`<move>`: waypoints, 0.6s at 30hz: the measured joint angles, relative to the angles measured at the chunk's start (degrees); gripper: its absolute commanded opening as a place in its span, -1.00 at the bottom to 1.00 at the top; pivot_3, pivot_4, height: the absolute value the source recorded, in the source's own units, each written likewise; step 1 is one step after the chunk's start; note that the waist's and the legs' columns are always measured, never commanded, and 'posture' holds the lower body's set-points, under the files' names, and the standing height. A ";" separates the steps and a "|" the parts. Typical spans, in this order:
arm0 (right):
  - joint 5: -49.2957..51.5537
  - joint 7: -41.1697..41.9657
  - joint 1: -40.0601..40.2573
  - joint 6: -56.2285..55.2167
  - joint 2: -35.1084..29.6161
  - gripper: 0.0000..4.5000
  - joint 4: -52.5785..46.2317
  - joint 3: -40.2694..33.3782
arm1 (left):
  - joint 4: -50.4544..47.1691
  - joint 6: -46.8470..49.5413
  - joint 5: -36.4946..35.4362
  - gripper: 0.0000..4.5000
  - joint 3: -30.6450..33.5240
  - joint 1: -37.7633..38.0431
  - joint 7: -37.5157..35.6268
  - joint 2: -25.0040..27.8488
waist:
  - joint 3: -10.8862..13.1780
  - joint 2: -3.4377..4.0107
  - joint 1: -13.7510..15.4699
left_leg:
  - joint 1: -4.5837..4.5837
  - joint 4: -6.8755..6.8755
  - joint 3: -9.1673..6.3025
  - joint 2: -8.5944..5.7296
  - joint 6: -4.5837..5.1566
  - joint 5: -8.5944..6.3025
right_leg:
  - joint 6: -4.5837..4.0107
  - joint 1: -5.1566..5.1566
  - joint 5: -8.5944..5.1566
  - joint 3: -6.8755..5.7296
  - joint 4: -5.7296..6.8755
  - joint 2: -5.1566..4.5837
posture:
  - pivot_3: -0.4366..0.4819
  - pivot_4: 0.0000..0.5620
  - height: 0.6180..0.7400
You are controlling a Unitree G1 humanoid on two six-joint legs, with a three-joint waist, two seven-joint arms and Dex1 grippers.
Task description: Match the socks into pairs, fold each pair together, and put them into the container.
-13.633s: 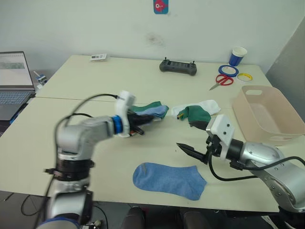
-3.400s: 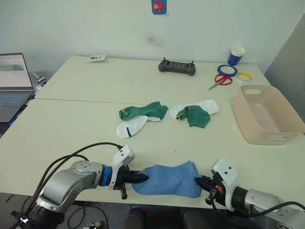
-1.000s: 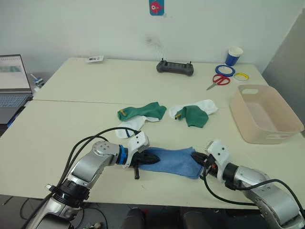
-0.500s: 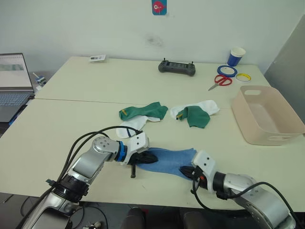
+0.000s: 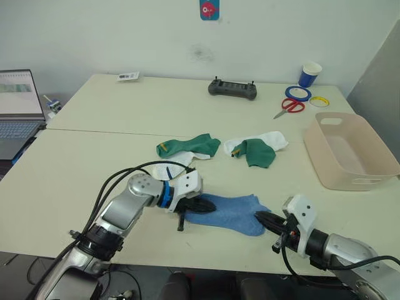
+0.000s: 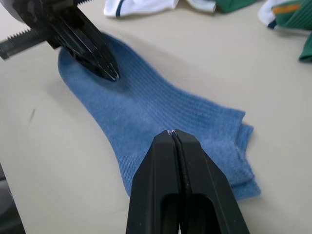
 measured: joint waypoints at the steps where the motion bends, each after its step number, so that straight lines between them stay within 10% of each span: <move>1: 0.09 -0.48 0.66 0.05 0.53 -0.97 -0.28 -0.36 | 0.13 -0.08 0.14 -1.00 -0.09 -0.06 0.17 -0.40 | 0.00 0.00 -0.01 | 0.00 0.00 -0.01 0.01 0.00 0.00 | -0.01 0.00 -0.01 0.00 0.00 0.01 | -0.05 -0.47 1.00; 12: -5.48 -8.28 3.27 -3.62 6.66 0.53 3.50 1.02 | 8.02 -9.44 5.80 -1.00 -3.83 0.41 0.23 -1.84 | -0.03 0.04 -0.11 | 0.10 0.00 0.03 0.01 0.00 0.00 | -0.03 0.03 0.00 0.06 0.06 0.02 | -0.05 -0.47 1.00; 18: -9.24 -13.09 3.02 -4.17 12.26 0.53 8.79 4.07 | 8.11 -10.41 5.93 -1.00 -3.81 0.56 0.04 -1.84 | -0.04 0.07 -0.12 | 0.10 0.00 0.04 0.02 0.00 0.00 | -0.03 0.02 0.00 0.09 0.06 0.02 | -0.05 -0.47 1.00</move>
